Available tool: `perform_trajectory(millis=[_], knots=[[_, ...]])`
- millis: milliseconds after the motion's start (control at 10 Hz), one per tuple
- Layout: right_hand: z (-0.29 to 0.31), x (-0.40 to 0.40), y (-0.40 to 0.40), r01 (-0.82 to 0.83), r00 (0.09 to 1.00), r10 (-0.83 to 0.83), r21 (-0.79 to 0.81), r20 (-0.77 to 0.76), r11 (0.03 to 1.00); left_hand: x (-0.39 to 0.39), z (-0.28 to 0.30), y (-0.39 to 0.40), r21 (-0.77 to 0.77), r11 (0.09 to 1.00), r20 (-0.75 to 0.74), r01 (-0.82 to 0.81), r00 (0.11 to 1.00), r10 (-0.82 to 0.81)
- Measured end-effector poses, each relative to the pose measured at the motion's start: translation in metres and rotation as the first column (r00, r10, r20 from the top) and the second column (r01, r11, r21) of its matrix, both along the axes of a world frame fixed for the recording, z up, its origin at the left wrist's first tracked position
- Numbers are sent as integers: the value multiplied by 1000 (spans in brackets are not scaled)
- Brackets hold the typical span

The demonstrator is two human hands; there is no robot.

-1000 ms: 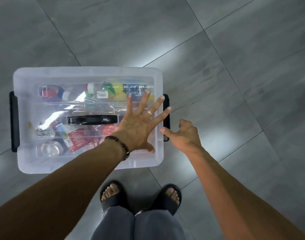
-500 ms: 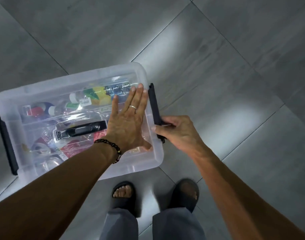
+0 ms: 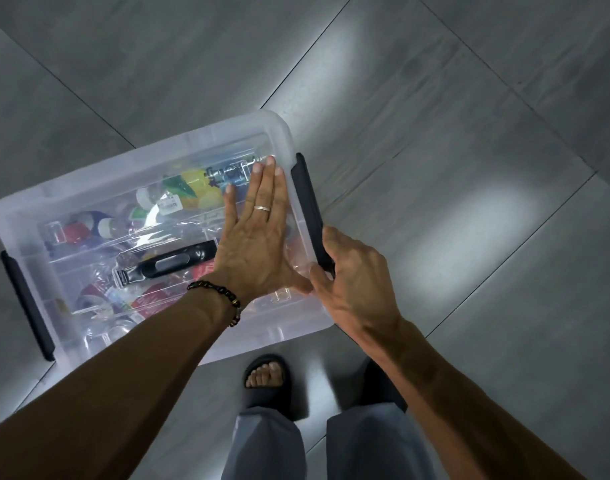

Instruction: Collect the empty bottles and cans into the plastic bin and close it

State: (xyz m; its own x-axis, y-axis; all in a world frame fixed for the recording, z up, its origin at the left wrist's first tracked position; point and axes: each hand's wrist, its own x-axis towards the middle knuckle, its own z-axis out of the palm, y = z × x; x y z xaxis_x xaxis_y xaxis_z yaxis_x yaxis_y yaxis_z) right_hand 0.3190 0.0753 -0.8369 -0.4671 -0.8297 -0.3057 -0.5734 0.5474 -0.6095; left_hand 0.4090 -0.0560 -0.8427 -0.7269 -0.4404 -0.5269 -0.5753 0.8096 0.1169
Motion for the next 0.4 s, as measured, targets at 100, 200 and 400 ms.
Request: perform_trajectory(millis=[100, 200, 400], knots=[[1, -1, -2, -25, 1000, 26, 35, -1, 999, -3, 0, -1, -14, 1000, 8, 21, 1000, -21], [-3, -7, 0, 33, 996, -35, 26, 82, 999, -4, 4, -2, -1, 1000, 31, 17, 999, -17], [25, -10, 2, 77, 971, -115, 184, 209, 980, -3, 23, 1, -42, 998, 43, 43, 998, -42]])
